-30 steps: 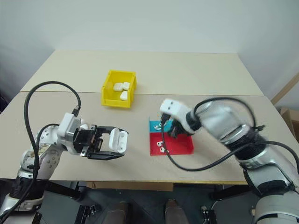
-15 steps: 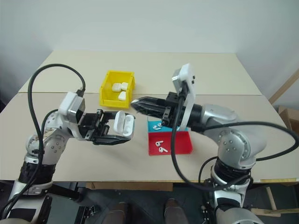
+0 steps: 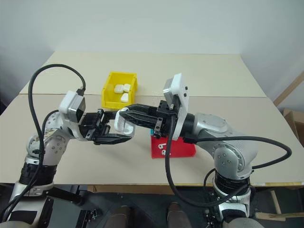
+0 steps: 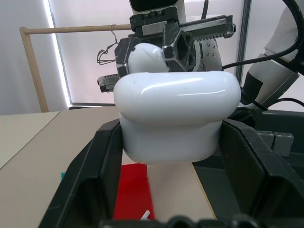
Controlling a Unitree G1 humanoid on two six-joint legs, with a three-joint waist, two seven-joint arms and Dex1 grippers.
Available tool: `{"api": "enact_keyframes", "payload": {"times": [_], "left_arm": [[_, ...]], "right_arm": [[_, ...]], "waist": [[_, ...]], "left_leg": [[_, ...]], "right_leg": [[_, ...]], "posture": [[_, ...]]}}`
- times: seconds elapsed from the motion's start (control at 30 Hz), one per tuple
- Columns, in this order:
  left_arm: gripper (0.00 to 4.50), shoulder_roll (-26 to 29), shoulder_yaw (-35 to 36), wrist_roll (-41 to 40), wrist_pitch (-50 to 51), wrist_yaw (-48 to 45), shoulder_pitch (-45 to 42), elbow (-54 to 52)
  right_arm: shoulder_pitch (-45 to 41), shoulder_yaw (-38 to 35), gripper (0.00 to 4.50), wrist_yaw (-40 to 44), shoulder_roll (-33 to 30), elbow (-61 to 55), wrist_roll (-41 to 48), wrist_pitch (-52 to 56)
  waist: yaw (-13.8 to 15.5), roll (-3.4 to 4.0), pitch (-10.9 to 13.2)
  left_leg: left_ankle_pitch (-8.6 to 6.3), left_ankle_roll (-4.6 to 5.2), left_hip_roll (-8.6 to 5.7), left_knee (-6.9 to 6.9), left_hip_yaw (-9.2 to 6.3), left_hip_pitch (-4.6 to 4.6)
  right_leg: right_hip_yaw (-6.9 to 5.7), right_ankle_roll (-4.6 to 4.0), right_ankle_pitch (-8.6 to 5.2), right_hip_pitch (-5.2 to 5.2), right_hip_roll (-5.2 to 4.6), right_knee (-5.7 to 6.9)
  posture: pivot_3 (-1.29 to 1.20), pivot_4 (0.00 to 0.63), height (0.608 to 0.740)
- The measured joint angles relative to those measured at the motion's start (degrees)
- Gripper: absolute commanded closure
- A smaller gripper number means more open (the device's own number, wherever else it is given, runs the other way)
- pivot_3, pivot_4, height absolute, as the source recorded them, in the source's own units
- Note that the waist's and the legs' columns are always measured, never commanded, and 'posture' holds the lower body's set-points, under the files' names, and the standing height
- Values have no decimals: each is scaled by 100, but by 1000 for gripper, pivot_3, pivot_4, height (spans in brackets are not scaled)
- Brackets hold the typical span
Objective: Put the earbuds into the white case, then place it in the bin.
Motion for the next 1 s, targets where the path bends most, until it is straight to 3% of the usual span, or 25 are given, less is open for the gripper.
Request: {"api": "enact_keyframes", "payload": {"times": [1.0], "left_arm": [[1738,41,-9,-15,279,-234,6,49]], "right_arm": [[412,882,3868,15,-869,96,-336,-1636]], "waist": [[9,-1,0]], "left_leg": [[0,0,0,0,0,-2]], "right_leg": [[0,0,0,0,0,-4]], "posture": [[0,150,740]]}}
